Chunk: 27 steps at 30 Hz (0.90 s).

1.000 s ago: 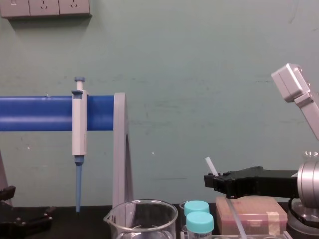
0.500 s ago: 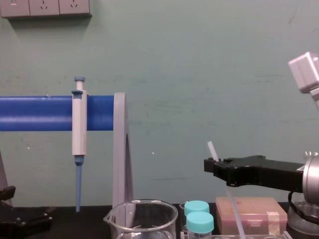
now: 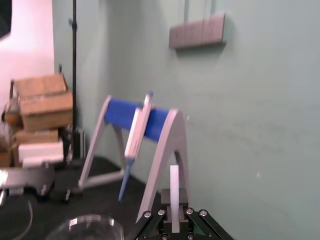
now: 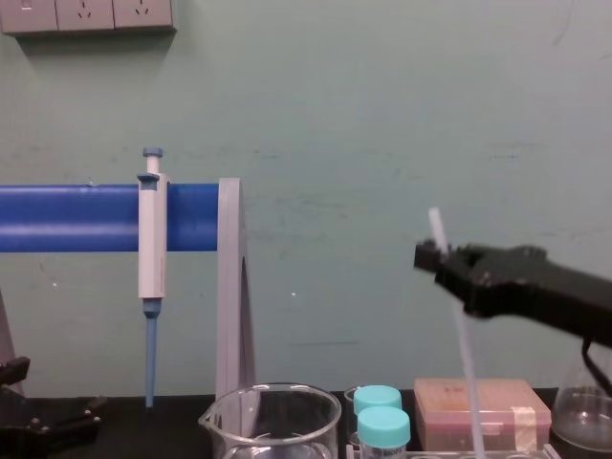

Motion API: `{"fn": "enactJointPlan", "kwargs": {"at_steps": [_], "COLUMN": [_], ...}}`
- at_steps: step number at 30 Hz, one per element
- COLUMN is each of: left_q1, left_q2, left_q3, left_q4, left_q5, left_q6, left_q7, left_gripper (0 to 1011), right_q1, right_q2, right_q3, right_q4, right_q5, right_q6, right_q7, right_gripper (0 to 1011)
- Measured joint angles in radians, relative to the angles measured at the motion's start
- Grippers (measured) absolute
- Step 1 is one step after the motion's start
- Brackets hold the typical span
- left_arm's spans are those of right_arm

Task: Pick up the stirring rod with one hand, then place it down.

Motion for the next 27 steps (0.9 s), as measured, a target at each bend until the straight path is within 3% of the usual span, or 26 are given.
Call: {"fn": "enactJointPlan", "kwargs": {"at_steps": [9, 14, 20, 27], "left_q1": [0.000, 0.000, 0.000, 0.000], "left_q2": [0.000, 0.000, 0.000, 0.000], "left_q3": [0.000, 0.000, 0.000, 0.000], "left_q4": [0.000, 0.000, 0.000, 0.000], "left_q5": [0.000, 0.000, 0.000, 0.000], "left_q6": [0.000, 0.000, 0.000, 0.000], "left_q7": [0.000, 0.000, 0.000, 0.000], "left_gripper": [1000, 1000, 1000, 1000], "right_q1": [-0.033, -0.036, -0.043, -0.047], "right_q2": [-0.019, -0.019, -0.013, -0.015], "right_q3": [0.102, 0.140, 0.180, 0.202], "right_q4": [-0.093, -0.106, -0.100, -0.090], "right_q5": [0.047, 0.016, -0.045, -0.076], "right_q6": [-0.062, -0.058, -0.016, 0.000], "right_q7": [-0.042, -0.097, -0.174, -0.192], "right_gripper": [71, 71, 71, 71]}}
